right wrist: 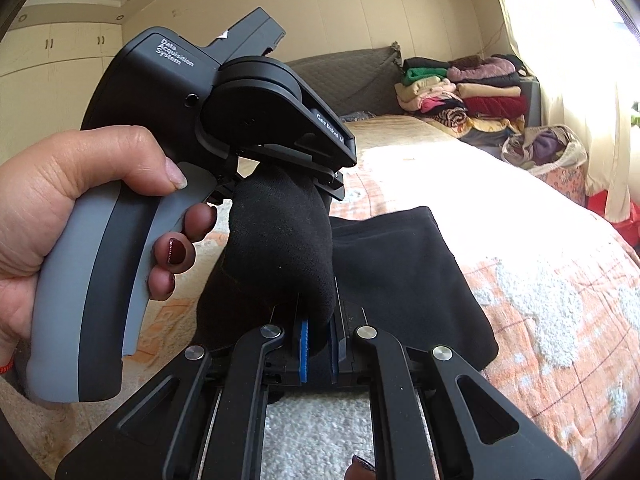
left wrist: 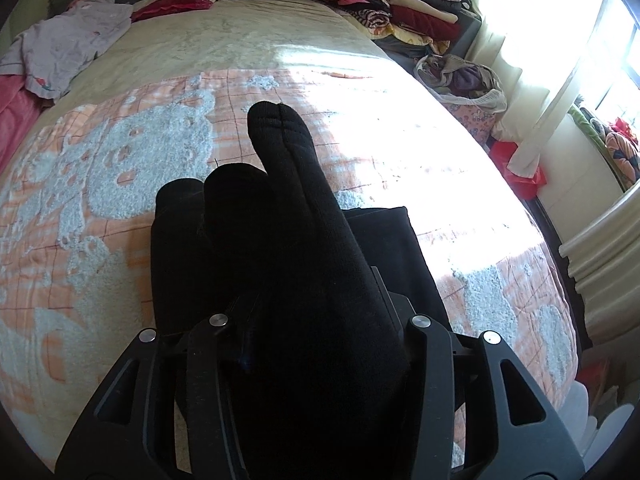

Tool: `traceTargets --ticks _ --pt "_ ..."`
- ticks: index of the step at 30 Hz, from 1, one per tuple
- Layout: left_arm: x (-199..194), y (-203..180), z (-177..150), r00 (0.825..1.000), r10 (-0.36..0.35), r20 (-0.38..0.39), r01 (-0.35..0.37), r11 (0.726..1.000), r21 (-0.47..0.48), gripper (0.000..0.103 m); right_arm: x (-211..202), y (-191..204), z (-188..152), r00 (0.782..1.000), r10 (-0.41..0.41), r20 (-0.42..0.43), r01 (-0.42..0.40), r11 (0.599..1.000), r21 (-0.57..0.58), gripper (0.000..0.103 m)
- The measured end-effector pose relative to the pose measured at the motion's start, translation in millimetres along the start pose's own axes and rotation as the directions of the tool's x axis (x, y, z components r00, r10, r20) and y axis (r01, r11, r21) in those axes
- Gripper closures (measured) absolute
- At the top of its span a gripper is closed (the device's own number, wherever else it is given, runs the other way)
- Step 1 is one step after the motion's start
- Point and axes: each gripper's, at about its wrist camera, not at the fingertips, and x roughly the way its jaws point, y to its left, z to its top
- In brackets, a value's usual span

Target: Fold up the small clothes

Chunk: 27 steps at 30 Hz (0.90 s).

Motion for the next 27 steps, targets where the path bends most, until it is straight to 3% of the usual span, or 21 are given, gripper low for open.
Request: traceTargets --ticks 7,9,12,17,22,25,27 --pt "12.5 -13.6 -4.1 1.0 -0.015 -0.015 0.015 0.999 0.032 0.057 10.7 -17.2 -1.6 0.999 -0.009 -0.047 0.012 0.998 0.068 0.097" --pt "15.9 -15.2 -4.8 0.999 -0.029 -0.018 0.029 0.999 0.035 0.048 13.3 -21.5 -2.4 0.998 -0.008 -0.061 0.014 0.996 0.089 0.097" --pt "18.2 -14.3 -5.7 0.994 -0.109 -0.013 0.109 0.994 -0.005 0.028 21.2 -30.8 -3.9 0.994 -0.022 -0.104 0.036 0.991 0.132 0.096" --pt "4.6 -0.7 -6.7 0.975 -0.213 0.059 0.216 0.974 -0.068 0.027 25.4 -49.7 -10.7 0.992 0.006 -0.129 0.025 0.971 0.239 0.096" --pt "-15.9 38.3 -13.5 0.977 -0.165 0.134 0.184 0.973 -0.14 0.027 26.0 -60.5 -12.2 0.99 0.056 -0.127 -0.012 0.946 0.325 0.096" --pt "-20.3 62.2 -26.2 0.986 -0.096 0.139 0.119 0.979 -0.165 0.027 25.0 -68.6 -6.6 0.986 0.111 -0.121 -0.057 0.922 0.383 0.091" --pt "-17.3 72.3 -36.5 0.99 -0.07 0.124 0.091 0.981 -0.17 0.027 24.4 -71.1 -3.2 0.985 0.127 -0.117 -0.07 0.913 0.402 0.082"
